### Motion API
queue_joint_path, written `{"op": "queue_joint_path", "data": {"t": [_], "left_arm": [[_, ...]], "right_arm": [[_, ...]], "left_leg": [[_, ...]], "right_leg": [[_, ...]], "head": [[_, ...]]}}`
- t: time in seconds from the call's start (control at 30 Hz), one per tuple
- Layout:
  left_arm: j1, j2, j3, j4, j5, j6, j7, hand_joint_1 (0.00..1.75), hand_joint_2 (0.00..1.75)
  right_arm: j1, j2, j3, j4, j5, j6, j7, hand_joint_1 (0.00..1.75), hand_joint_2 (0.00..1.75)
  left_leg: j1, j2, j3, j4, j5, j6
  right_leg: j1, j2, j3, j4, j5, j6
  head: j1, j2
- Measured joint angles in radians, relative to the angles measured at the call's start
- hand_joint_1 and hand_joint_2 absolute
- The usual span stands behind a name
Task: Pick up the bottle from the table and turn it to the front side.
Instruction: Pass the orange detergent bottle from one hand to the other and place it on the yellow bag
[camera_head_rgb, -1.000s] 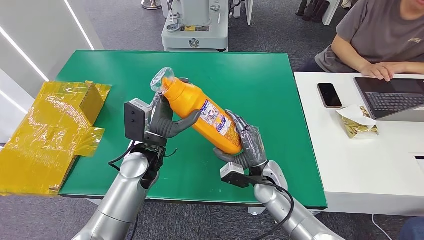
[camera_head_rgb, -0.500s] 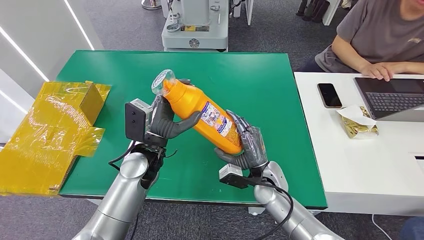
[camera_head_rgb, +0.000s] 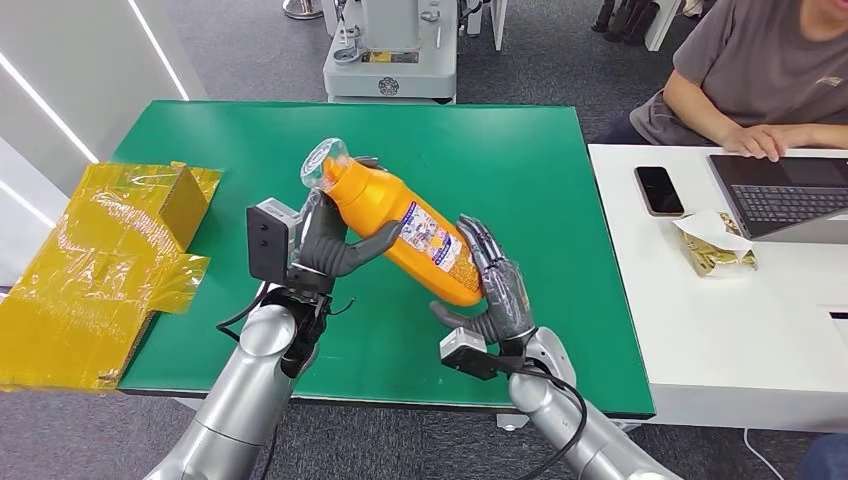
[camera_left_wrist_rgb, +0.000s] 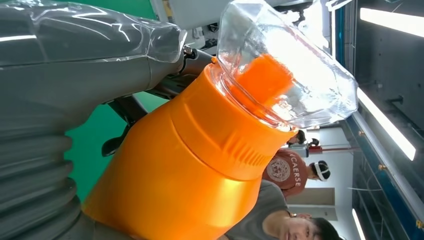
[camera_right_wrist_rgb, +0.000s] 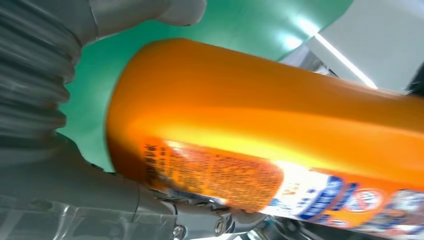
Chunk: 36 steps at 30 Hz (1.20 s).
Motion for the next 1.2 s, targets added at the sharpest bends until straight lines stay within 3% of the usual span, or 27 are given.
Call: {"op": "queue_joint_path", "data": {"t": [0.67, 0.9, 1.2], "left_arm": [[0.0, 0.0, 0.016, 0.026, 0.014, 0.056, -0.016, 1.75, 1.75], [0.002, 0.009, 0.032, 0.028, 0.01, 0.077, -0.023, 1.75, 1.75], [0.007, 0.029, 0.069, 0.028, -0.017, 0.105, -0.038, 1.75, 1.75]], "right_arm": [[0.131, 0.0, -0.002, -0.249, -0.084, 0.037, 0.004, 0.0, 1.75], [0.186, -0.002, 0.01, -0.391, -0.142, -0.027, -0.032, 0.0, 1.75], [0.244, -0.014, 0.04, -0.529, -0.176, -0.029, -0.035, 0.0, 1.75]], "left_leg": [[0.0, 0.0, 0.0, 0.0, 0.0, 0.0], [0.0, 0.0, 0.0, 0.0, 0.0, 0.0], [0.0, 0.0, 0.0, -0.001, 0.0, 0.0]], "right_leg": [[0.0, 0.0, 0.0, 0.0, 0.0, 0.0], [0.0, 0.0, 0.0, 0.0, 0.0, 0.0], [0.0, 0.0, 0.0, 0.0, 0.0, 0.0]], "head": [[0.0, 0.0], [0.0, 0.0], [0.0, 0.0]]}}
